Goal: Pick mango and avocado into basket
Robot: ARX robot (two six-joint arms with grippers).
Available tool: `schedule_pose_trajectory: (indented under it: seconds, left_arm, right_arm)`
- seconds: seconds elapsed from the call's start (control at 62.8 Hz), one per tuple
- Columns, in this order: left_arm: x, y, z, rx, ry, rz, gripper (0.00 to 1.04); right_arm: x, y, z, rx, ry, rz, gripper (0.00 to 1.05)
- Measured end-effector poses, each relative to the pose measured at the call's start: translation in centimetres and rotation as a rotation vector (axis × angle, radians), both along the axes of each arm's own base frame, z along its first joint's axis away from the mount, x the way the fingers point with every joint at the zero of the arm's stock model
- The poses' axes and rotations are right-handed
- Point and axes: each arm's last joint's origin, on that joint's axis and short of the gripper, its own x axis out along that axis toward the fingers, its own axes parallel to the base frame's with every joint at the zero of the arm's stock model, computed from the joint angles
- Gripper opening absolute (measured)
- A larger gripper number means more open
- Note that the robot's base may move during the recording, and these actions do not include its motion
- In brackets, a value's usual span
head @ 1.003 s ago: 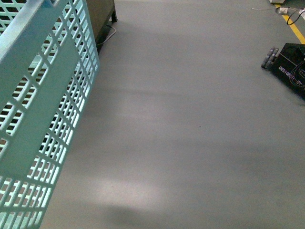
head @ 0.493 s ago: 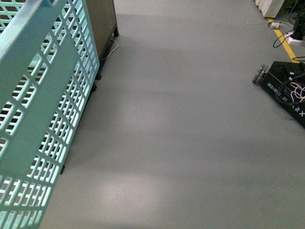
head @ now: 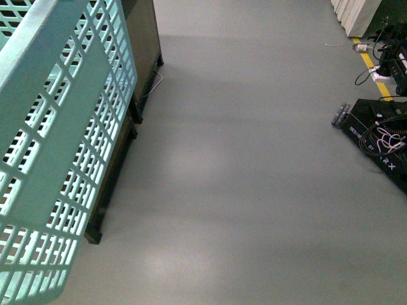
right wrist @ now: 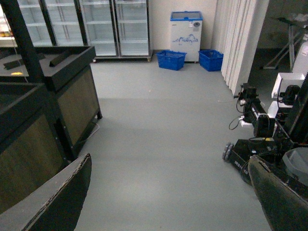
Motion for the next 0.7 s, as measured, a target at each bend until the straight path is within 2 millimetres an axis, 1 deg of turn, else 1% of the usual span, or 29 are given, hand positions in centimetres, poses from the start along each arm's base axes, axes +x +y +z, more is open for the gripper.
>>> schedule_pose_trajectory:
  seconds: [0.127,0.7]
  left_arm:
    - [-0.03,-0.14,0.04,-0.014,-0.002,-0.02,0.14]
    - [0.01,-0.01,-0.01,0.0,0.0,-0.002,0.14]
  right_arm:
    - [0.0,0.0,0.0,0.0,0.0,0.0,0.96]
    - [0.0,0.01,0.0,0.0,0.0,0.005,0.96]
